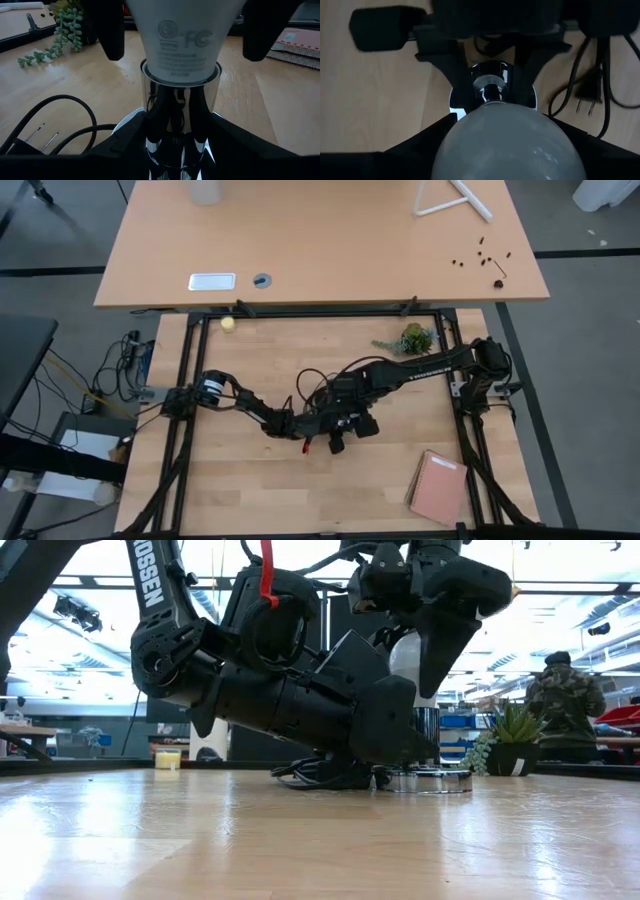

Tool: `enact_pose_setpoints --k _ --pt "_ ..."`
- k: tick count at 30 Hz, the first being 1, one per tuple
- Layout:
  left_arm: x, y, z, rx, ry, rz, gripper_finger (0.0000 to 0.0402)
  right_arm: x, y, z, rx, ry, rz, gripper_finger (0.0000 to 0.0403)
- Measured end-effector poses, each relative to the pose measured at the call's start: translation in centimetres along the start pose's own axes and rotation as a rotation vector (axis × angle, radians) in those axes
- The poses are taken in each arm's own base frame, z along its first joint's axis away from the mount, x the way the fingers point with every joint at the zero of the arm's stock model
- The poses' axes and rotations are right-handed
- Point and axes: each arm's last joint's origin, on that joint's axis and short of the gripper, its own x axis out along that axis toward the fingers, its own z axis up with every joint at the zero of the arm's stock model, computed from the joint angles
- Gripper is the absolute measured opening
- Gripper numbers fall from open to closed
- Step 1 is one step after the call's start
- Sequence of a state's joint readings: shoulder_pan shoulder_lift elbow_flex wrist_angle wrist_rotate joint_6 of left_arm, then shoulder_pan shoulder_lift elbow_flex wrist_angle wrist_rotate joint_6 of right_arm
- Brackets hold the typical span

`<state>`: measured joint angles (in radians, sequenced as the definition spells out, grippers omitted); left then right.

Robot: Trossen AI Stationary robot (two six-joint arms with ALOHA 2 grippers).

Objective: Screw lightbulb
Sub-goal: Insert the white lightbulb into the metallic lamp, then remove the white lightbulb from the metallic lamp

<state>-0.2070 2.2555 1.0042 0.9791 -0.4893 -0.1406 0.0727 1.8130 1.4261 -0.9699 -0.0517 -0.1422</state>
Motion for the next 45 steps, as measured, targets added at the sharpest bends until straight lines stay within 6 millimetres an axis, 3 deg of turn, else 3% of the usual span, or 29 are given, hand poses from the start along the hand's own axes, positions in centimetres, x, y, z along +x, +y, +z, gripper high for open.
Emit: enact_pose_setpoints --k 24,34,45 --pt "0.0 0.1 0.1 -0.045 -0.023 0.050 0.0198 0.2 -0.4 0.4 0.741 -0.072 -0.090 0.0273" --pt "0.0 0.1 0.2 -0.056 -0.023 0.053 0.0198 -0.3 0.0 0.5 0.587 -0.081 -0.095 0.0303" --pt "0.0 0.1 0.2 -0.056 -0.024 0.056 0.0198 -4.0 0.3 0.0 0.427 -0.202 -0.089 0.0353"
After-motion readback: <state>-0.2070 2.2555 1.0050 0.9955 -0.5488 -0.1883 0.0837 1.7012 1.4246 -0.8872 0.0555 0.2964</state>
